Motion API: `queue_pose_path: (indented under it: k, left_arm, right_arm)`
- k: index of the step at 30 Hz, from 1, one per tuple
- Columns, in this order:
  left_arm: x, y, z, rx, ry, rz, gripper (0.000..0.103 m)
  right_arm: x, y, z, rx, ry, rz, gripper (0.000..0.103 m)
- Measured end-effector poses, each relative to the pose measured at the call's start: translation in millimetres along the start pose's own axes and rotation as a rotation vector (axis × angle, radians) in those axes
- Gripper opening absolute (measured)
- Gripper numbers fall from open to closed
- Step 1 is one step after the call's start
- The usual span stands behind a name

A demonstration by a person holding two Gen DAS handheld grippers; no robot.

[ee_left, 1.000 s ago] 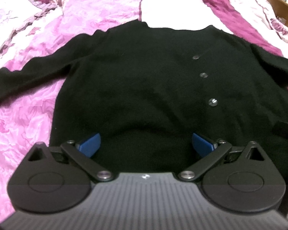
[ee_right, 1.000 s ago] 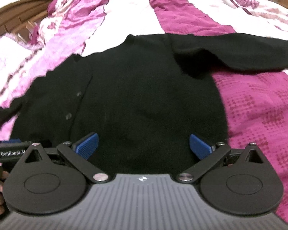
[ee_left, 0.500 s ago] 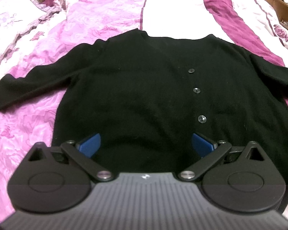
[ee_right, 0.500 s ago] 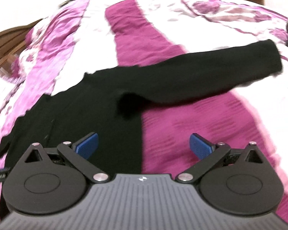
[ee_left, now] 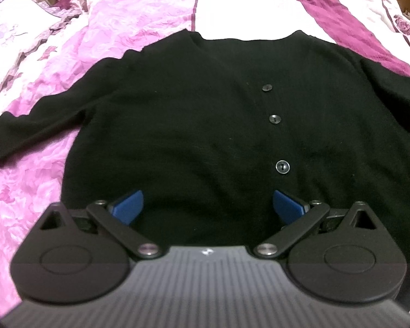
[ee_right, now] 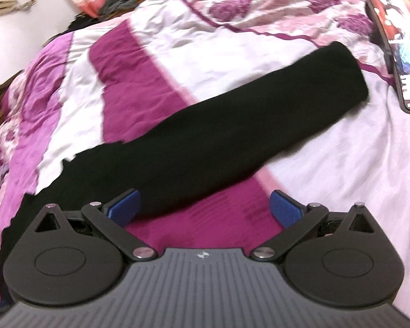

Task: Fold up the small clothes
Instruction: 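Move the right gripper to the cardigan sleeve cuff and close on it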

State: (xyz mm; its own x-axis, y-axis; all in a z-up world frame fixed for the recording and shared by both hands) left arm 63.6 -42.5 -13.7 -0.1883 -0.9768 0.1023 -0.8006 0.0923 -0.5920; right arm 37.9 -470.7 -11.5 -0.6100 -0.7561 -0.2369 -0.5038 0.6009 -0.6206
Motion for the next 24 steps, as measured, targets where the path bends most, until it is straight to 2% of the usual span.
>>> queue_pose_path:
  k: [12,22,23,24]
  left_arm:
    - [4.3,-2.9,12.0,-0.035,-0.012,-0.015,0.103]
    - [2.5,-0.9,16.8,-0.044,-0.006,-0.049,0.103]
    - [2.7,-1.1,16.7,-0.045,-0.006,-0.051,0.103]
    - [3.1,-1.4,16.6,-0.045,-0.006,-0.051,0.103]
  right_arm:
    - [20.4,-34.6,47.4,0.08,0.013,0.045,0.103]
    - [26.2,-62.3,67.0,0.153,0.047,0.096,0.103]
    - [26.6,-63.9,67.2,0.162,0.043,0.108,0.102]
    - [27.3,-65.8,67.7,0.172,0.041,0.123,0.096]
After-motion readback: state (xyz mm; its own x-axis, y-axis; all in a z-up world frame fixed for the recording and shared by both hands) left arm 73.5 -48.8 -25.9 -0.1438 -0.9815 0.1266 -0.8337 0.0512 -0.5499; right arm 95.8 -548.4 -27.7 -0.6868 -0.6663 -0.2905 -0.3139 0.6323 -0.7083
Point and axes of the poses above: each gripper's, at about its wrist camera, not at the fingertips, and z roughly the way its jaws point, x to its right, y to its underside, the point moved 6 cm from there along z, roughly the way its jaws point, and after that the axes turned 14 degrees about y, right-handed, at the moved point
